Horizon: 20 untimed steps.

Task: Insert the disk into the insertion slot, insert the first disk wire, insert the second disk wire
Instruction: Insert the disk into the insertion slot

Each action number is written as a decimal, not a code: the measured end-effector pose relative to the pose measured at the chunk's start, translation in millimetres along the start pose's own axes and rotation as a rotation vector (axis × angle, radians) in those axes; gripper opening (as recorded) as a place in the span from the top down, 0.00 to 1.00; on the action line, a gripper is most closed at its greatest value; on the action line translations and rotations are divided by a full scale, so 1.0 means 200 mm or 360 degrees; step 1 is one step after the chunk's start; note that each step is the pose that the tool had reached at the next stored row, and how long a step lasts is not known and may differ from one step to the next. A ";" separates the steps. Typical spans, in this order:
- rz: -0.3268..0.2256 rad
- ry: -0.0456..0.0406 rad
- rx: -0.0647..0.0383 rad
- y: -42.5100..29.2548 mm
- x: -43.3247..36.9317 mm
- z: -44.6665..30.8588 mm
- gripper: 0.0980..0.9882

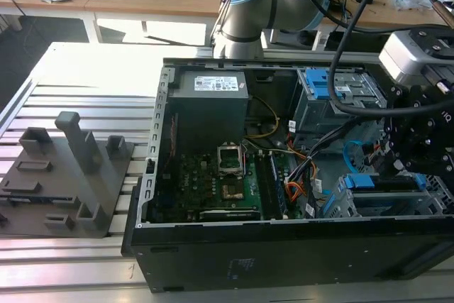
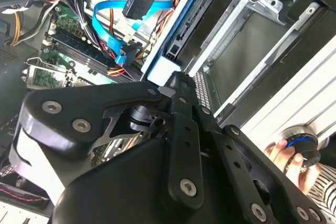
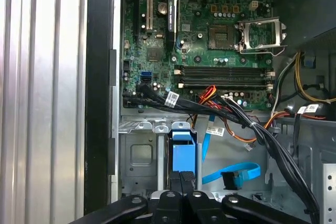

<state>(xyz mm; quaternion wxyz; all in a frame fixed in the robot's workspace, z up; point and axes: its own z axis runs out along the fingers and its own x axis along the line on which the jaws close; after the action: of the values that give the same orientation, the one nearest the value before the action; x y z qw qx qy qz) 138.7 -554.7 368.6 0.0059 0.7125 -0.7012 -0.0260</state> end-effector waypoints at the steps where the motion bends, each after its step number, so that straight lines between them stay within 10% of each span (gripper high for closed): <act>1: 0.0000 0.0000 -0.0001 -0.018 0.000 -0.001 0.99; 5: 0.0000 0.0000 -0.0003 -0.068 0.000 0.001 0.99; 20: 0.0000 0.0000 -0.0004 -0.075 0.003 0.113 0.99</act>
<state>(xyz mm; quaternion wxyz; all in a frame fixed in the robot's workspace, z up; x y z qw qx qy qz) 152.6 -554.5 345.3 0.0067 0.7124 -0.7012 -0.0268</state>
